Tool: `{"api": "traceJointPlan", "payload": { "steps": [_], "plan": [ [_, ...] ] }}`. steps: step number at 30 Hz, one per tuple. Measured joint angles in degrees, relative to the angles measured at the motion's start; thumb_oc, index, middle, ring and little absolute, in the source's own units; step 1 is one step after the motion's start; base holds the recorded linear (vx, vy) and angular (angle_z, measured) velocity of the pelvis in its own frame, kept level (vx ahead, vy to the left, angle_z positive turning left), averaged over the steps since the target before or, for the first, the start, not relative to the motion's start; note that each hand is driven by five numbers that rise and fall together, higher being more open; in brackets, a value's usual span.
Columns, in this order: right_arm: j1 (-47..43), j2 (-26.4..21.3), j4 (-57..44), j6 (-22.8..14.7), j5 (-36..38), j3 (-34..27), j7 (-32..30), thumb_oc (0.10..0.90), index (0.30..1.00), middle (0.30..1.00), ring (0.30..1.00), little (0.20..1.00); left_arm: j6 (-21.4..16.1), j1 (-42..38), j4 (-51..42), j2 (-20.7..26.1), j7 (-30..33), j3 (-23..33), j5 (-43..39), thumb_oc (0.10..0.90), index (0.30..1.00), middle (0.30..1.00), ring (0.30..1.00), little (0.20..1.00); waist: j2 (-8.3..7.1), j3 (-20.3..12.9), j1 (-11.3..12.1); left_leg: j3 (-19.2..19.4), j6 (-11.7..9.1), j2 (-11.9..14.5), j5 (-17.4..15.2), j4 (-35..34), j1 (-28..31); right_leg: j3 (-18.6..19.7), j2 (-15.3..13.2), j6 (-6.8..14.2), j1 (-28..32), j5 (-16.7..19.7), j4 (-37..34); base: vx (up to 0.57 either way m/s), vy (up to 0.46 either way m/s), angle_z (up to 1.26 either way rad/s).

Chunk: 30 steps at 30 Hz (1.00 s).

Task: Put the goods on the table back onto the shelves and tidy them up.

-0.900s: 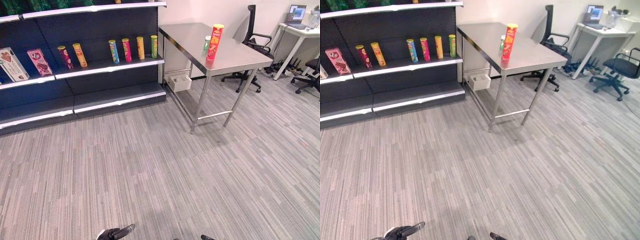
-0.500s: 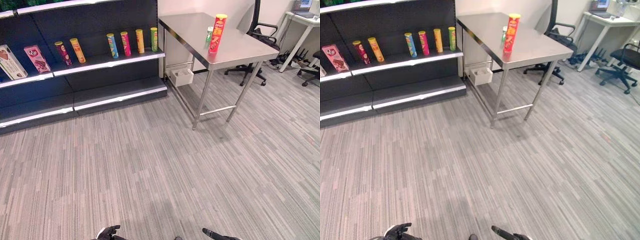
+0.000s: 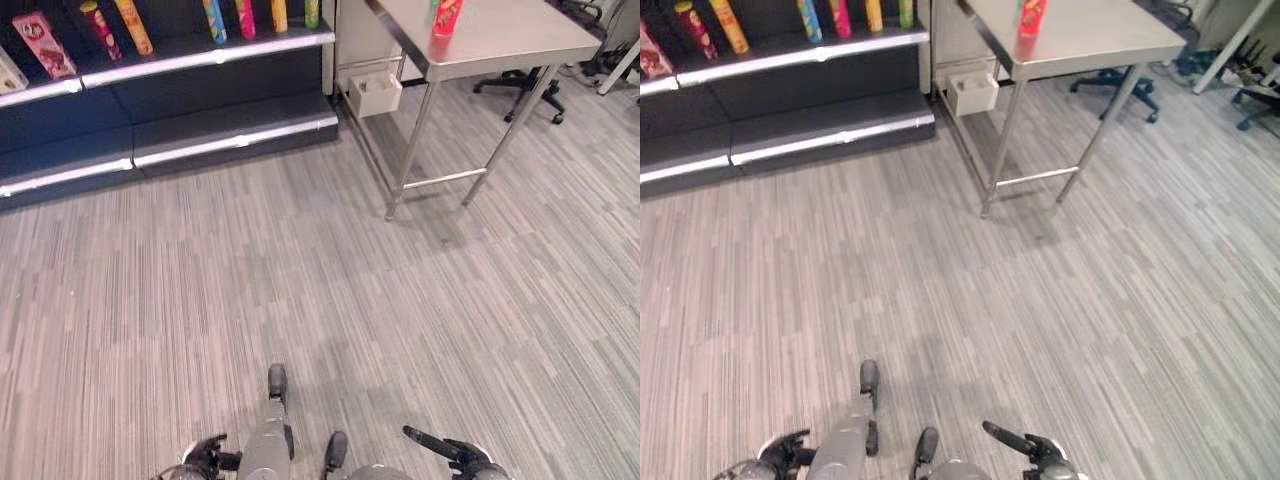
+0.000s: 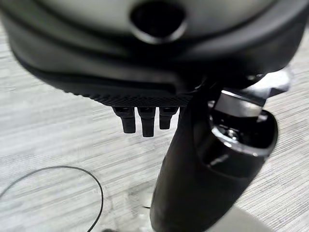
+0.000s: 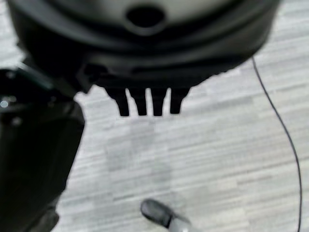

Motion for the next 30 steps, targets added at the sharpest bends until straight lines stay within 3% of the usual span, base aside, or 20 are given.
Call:
{"api": "traceJointPlan", "payload": {
  "steps": [1,3,4,5,6,7,8,10,12,13,16,18,19,20,24,25,26,27,28,30],
  "plan": [
    [-0.49,-0.04,0.0,-0.06,-0.01,0.09,0.02,0.8,0.9,0.9,0.9,0.9,0.02,0.94,0.01,-0.14,-0.15,0.28,0.0,0.8,0.9,0.9,0.9,0.9,-0.01,-0.07,0.63,1.04,0.83,-0.11,-0.44,0.0,0.84,1.59,0.19,0.77,1.69,-0.66,0.04,0.35,0.201,-1.09],
    [3.18,-0.36,1.9,-0.81,-0.24,0.81,0.21,0.8,0.9,0.9,0.9,0.9,-0.14,5.33,2.05,-0.6,-0.25,2.34,0.1,0.8,0.9,0.9,0.9,0.9,-2.27,-9.28,-0.31,5.36,12.27,-8.01,0.26,2.58,4.53,4.33,-2.06,4.54,6.57,-5.09,1.01,0.61,0.41,-0.74],
    [7.07,2.33,1.31,-0.82,-0.75,-2.58,1.13,0.8,0.9,0.9,0.9,0.9,-0.25,4.52,2.48,3.29,-0.26,-1.04,0.18,0.8,0.9,0.9,0.9,0.9,-5.1,-9.43,-0.9,5.33,19.12,-9.92,-1.27,1.01,16.75,6.09,-4.77,11.14,13.15,-0.51,6.85,0.79,0.827,-0.11],
    [7.55,2.75,0.97,-0.9,-0.74,-1.56,1.18,0.8,0.9,0.9,0.9,0.9,-0.71,3.43,2.3,4.3,-0.27,-1.31,0.29,0.8,0.9,0.9,0.9,0.9,-5.38,-9.89,-0.44,6.23,17.78,-10.57,-5.08,2.65,18.02,6.47,-5.35,10.62,12.45,0.82,11.1,0.49,0.687,-0.36],
    [7.31,2.73,1.14,-0.72,-1.14,1.43,0.87,0.8,0.9,0.9,0.9,0.9,-0.48,1.54,2.73,4.41,-0.12,0.79,0.57,0.8,0.9,0.9,0.9,0.9,-5.7,-10.07,0.83,8.73,20.05,-10.91,-7.3,5.16,18.3,5.97,-7.37,9.77,5.22,-1.07,26.78,0.41,0.53,-0.45],
    [7.38,1.53,-0.8,-0.36,-1.64,2.54,0.96,0.8,0.9,0.9,0.9,0.9,-0.06,0.83,1.28,3.89,0.58,-0.63,0.38,0.8,0.9,0.9,0.9,0.9,-3.96,-8.99,0.06,11.22,22.56,-9.83,-10.9,5.89,19.36,-0.71,-12.38,11.84,-5.69,2.73,49.85,0.3,0.166,-0.13],
    [5.93,1.4,-3.7,-0.78,-1.9,1.57,0.51,0.8,0.9,0.9,0.9,0.9,-0.17,0.0,-0.35,3.24,0.87,-2.48,0.55,0.8,0.9,0.9,0.9,0.9,-0.39,-7.71,-4.06,9.3,18.82,-10.98,-11.51,3.88,22.99,-8.01,-24.27,9.31,-23.8,3.3,69.27,0.44,0.098,0.23],
    [5.25,0.84,-3.55,-0.8,-0.92,0.22,0.42,0.8,0.9,0.9,0.9,0.9,-0.89,-2.05,-3.06,2.83,1.02,-2.3,0.55,0.8,0.9,0.9,0.9,0.9,0.58,-7.48,-5.23,7.21,18.06,-12.46,-12.8,1.53,26.97,-6.88,-27.92,8.86,-31.32,-1.26,56.9,0.42,-0.027,0.63],
    [1.64,0.98,-3.09,-0.74,-1.06,0.54,0.49,0.8,0.9,0.9,0.9,0.9,-1.27,-4.76,-3.83,2.55,1.42,-1.8,0.55,0.8,0.9,0.9,0.9,0.9,1.71,-5.48,-5.55,5.28,14.65,-10.59,-14.9,0.78,30.41,-6.16,-19.61,8.64,-30.68,2.51,14.5,0.53,-0.118,0.59],
    [1.45,1.51,-2.77,-0.78,-1.05,0.24,0.52,0.8,0.9,0.9,0.9,0.9,-1.23,-4.79,-2.63,2.45,1.38,-1.38,0.58,0.8,0.9,0.9,0.9,0.9,1.48,-5.09,-5.94,4.86,13.35,-9.63,-15.68,0.87,32.14,-5.05,-16.15,9.77,-30.46,4.54,6.61,0.49,-0.081,0.38],
    [2.63,2.0,-1.99,-0.52,-1.06,-0.63,0.66,0.8,0.9,0.9,0.9,0.9,-1.15,-4.38,-1.52,2.16,1.05,-2.24,0.79,0.8,0.9,0.9,0.9,0.9,-1.63,-4.17,-7.9,3.28,10.22,-9.75,-17.59,1.44,37.58,-4.28,-13.52,10.06,-30.05,4.75,4.11,0.41,-0.078,0.69],
    [3.83,1.1,-0.12,0.04,-1.03,-2.33,0.77,0.8,0.9,0.9,0.9,0.9,-0.98,-3.07,-2.29,-0.21,0.71,-2.94,1.55,0.8,0.9,0.9,0.9,0.9,-0.01,-3.83,-8.28,2.78,7.2,-6.45,-18.84,4.49,41.08,-4.86,-11.26,4.71,-27.6,10.18,8.77,0.34,-0.092,0.45],
    [3.73,1.15,-0.34,-0.07,-1.06,-2.24,0.95,0.8,0.9,0.9,0.9,0.9,-0.85,-2.69,-2.3,-0.65,0.68,-3.37,2.71,0.8,0.9,0.9,0.9,0.9,-0.93,-3.94,-8.38,2.5,4.23,-5.52,-17.21,8.57,41.11,-3.28,-10.53,-1.53,-24.94,14.38,8.62,0.33,-0.123,0.17],
    [3.75,0.56,-0.48,-0.11,-1.06,-2.25,0.93,0.8,0.9,0.9,0.9,0.9,-0.87,-2.68,-2.46,-1.45,0.61,-3.43,2.92,0.8,0.9,0.9,0.9,0.9,-0.57,-4.08,-8.7,2.31,4.82,-4.74,-18.37,9.89,41.08,-3.13,-9.84,-3.91,-23.38,15.66,7.94,0.32,-0.15,0.16],
    [2.93,-0.23,-1.29,-0.66,-1.06,-2.21,0.96,0.8,0.9,0.9,0.9,0.9,-1.41,-3.21,-6.02,-1.76,-0.32,-3.57,2.92,0.8,0.9,0.9,0.9,0.9,-0.68,-3.99,-8.53,1.96,3.6,-4.05,-17.91,12.64,33.44,-3.91,-8.3,-3.39,-15.71,13.93,1.81,0.24,-0.164,0.12],
    [2.89,-0.13,-1.24,-0.66,-1.04,-2.28,0.94,0.8,0.9,0.9,0.9,0.9,-1.4,-3.03,-6.11,-1.68,-0.29,-3.44,2.92,0.8,0.9,0.9,0.9,0.9,-0.65,-4.06,-8.48,2.91,2.65,-3.39,-18.22,20.66,30.58,-4.07,-7.46,-3.26,-13.21,13.52,0.26,0.12,-0.187,-0.02],
    [3.23,-0.1,-1.32,-0.91,-1.02,-1.94,1.03,0.8,0.9,0.9,0.9,0.9,-1.38,-2.48,-6.25,-1.51,-0.25,-3.33,2.89,0.8,0.9,0.9,0.9,0.9,-0.81,-4.38,-8.38,2.27,-0.21,-2.16,-16.03,36.67,23.69,-4.6,-7.42,-2.38,-11.29,11.98,0.23,0.06,-0.133,-0.05],
    [3.04,-0.17,-1.35,-1.03,-0.94,-1.74,0.99,0.8,0.9,0.9,0.9,0.9,-1.39,-2.73,-6.2,-1.48,-0.18,-3.35,2.84,0.8,0.9,0.9,0.9,0.9,-1.24,-4.37,-8.24,1.02,-1.81,-1.69,-11.82,44.78,19.57,-4.55,-7.9,-2.8,-10.45,11.32,0.21,0.08,-0.1,-0.14],
    [2.66,-0.27,-0.89,-0.98,-0.93,-1.17,0.83,0.8,0.9,0.9,0.9,0.9,-1.37,-2.59,-6.08,-1.47,-0.2,-3.45,2.8,0.8,0.9,0.9,0.9,0.9,-1.4,-4.38,-7.96,0.05,-2.67,-1.47,-9.43,51.22,15.99,-3.7,-8.08,-2.87,-9.95,11.13,0.2,0.13,-0.011,-0.23],
    [1.68,-0.32,-0.79,-0.82,-0.87,-0.28,0.78,0.8,0.9,0.9,0.9,0.9,-1.27,-1.55,-6.08,-1.4,-0.23,-3.4,2.78,0.8,0.9,0.9,0.9,0.9,-1.29,-4.31,-8.4,-0.02,-0.52,0.08,-12.7,52.65,11.24,-3.23,-8.07,-3.55,-9.25,10.62,0.26,0.15,0.053,-0.14]
  ]
}}
